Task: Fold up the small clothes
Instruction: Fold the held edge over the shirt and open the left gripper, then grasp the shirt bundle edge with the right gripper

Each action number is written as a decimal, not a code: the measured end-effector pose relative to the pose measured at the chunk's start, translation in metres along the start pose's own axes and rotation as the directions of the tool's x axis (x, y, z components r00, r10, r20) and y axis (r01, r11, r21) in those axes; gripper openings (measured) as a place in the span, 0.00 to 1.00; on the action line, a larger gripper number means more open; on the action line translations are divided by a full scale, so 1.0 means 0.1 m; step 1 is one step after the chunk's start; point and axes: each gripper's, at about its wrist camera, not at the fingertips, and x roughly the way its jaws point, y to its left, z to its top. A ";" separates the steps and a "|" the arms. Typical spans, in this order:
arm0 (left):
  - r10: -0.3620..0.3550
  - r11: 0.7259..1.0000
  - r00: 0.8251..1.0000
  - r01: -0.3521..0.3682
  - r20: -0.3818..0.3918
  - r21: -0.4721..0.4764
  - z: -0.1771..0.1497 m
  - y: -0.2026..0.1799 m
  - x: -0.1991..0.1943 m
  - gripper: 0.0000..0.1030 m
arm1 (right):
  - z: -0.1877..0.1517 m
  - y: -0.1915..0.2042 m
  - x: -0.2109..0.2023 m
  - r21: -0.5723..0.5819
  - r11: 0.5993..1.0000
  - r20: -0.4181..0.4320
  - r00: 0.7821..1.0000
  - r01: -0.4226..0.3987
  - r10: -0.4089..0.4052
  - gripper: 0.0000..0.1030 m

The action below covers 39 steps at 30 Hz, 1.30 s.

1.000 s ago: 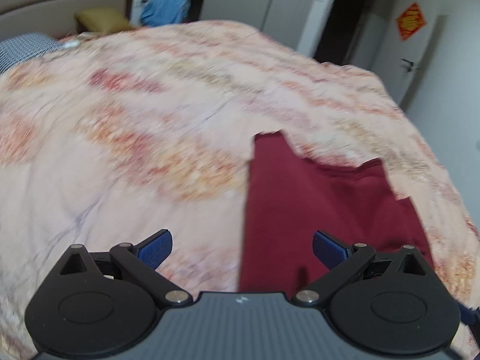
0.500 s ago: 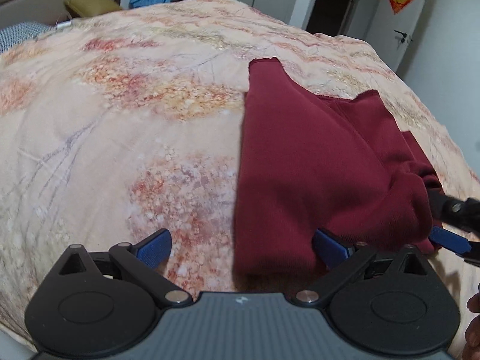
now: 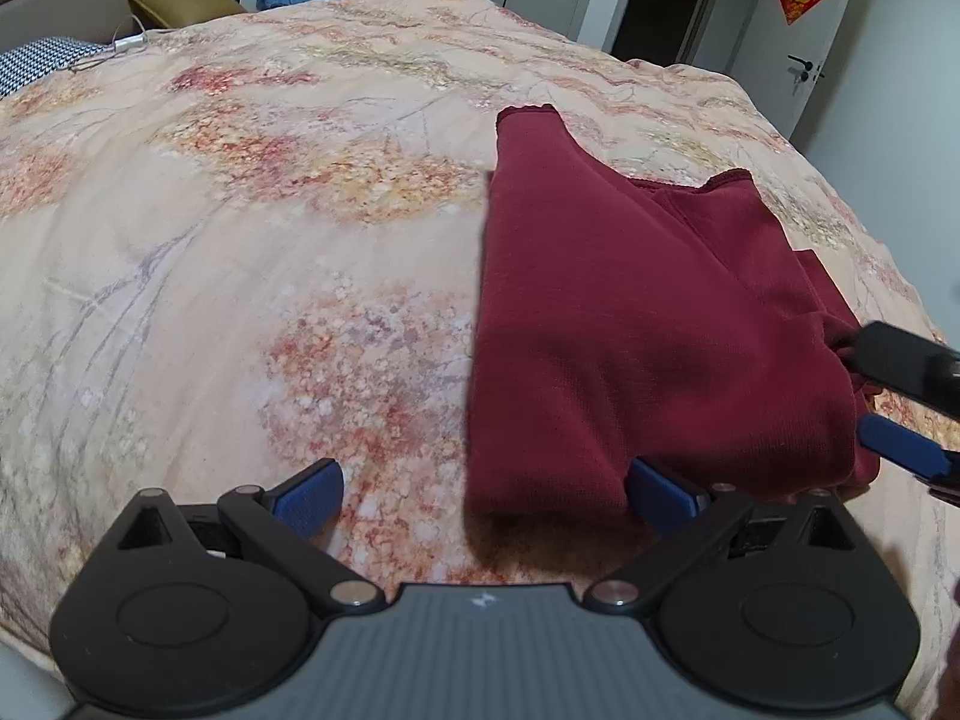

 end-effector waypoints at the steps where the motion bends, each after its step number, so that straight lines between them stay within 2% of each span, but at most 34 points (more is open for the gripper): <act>1: -0.003 1.000 1.000 0.003 -0.002 -0.008 0.00 0.01 -0.02 0.99 | -0.01 0.02 0.06 -0.012 0.999 -0.015 0.999 0.037 -0.037 0.99; 3: -0.007 1.000 1.000 0.006 -0.007 -0.022 0.01 0.04 -0.06 1.00 | -0.09 0.03 0.14 -0.056 0.990 -0.038 0.991 0.126 -0.128 0.97; 5: -0.006 0.999 1.000 0.006 -0.007 -0.035 0.01 0.07 -0.11 1.00 | -0.18 0.02 0.12 -0.110 0.980 -0.029 0.985 0.168 -0.172 0.95; 8: -0.003 0.999 1.000 0.004 0.007 -0.052 0.05 0.13 -0.19 1.00 | -0.23 -0.07 0.00 -0.090 0.991 0.003 0.995 0.103 -0.103 0.95; 11: -0.031 0.997 0.999 0.034 0.034 -0.070 0.14 0.16 -0.23 1.00 | -0.12 -0.13 -0.08 -0.067 0.997 0.047 0.998 0.041 -0.037 0.95; 19: -0.025 0.999 0.995 0.029 0.099 -0.035 0.54 0.09 -0.05 1.00 | 0.29 -0.38 0.32 0.135 0.990 0.018 0.999 -0.052 0.050 0.92; 21: -0.024 0.999 0.995 0.026 0.093 -0.028 0.60 0.08 0.03 1.00 | 0.34 -0.41 0.39 0.179 0.982 0.027 0.998 -0.060 0.056 0.86; 26: -0.036 0.999 0.997 0.038 0.064 -0.032 0.68 0.09 0.25 1.00 | 0.33 -0.37 0.47 0.178 0.983 0.035 0.999 -0.038 0.032 0.76; 31: -0.066 0.996 0.997 0.067 0.027 -0.054 0.69 0.10 0.42 1.00 | 0.28 -0.25 0.54 0.062 0.997 0.068 0.996 0.049 -0.053 0.64; 33: -0.068 0.996 0.998 0.069 0.016 -0.056 0.69 0.12 0.47 1.00 | 0.27 -0.18 0.56 0.014 0.997 0.083 0.993 0.081 -0.082 0.48; 34: -0.070 0.996 0.997 0.071 0.014 -0.056 0.69 0.12 0.48 1.00 | 0.27 -0.18 0.57 0.010 0.996 0.091 0.992 0.092 -0.092 0.44; 39: -0.079 0.995 0.997 0.079 0.014 -0.062 0.70 0.13 0.48 1.00 | 0.25 -0.38 0.53 0.114 0.992 0.107 0.992 0.053 -0.066 0.34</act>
